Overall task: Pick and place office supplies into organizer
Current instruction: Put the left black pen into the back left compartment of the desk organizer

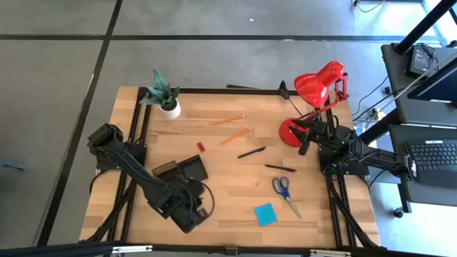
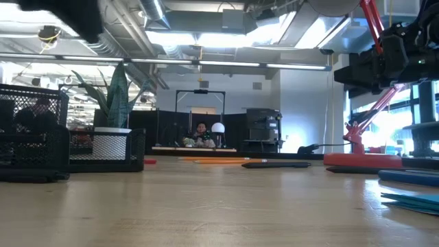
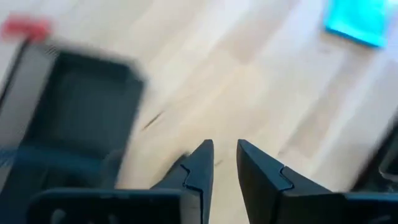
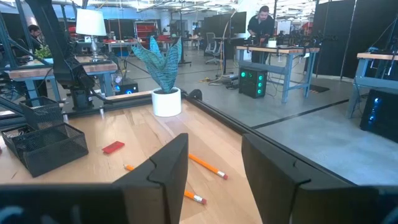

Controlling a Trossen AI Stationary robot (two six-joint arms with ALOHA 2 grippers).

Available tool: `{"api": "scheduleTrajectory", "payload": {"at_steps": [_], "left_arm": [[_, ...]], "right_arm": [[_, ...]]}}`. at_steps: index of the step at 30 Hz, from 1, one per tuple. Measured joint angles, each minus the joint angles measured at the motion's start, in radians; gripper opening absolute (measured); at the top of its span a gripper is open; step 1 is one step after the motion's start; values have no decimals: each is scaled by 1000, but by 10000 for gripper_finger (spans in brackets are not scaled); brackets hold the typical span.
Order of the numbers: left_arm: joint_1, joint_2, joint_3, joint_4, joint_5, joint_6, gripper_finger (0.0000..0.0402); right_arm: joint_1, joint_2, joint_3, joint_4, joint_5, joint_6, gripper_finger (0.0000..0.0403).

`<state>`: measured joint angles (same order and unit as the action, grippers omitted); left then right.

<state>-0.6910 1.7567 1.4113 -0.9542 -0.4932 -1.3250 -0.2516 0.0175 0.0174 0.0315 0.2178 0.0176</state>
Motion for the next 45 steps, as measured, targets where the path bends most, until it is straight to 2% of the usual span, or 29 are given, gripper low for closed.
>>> {"api": "scheduleTrajectory", "payload": {"at_steps": [3, 5, 8, 14, 19, 28, 45], "left_arm": [[0, 26, 0, 81, -16, 211, 70], [3, 42, 0, 119, -26, 289, 74], [16, 72, -1, 138, -12, 291, 82], [44, 136, -1, 121, 184, 291, 107], [69, 193, -1, 49, 288, 309, 125], [100, 239, -2, -69, 340, 352, 139], [154, 249, -7, -60, 393, 426, 137]], "right_arm": [[0, 0, 0, 0, 0, 0, 154], [0, 0, 0, 0, 0, 0, 154], [0, 0, 0, 0, 0, 4, 154], [0, 0, 0, 0, 0, 4, 154], [0, 0, 0, 0, 0, 3, 154], [0, 0, 0, 0, 0, 1, 154], [0, 0, 0, 0, 0, 0, 154]]}}
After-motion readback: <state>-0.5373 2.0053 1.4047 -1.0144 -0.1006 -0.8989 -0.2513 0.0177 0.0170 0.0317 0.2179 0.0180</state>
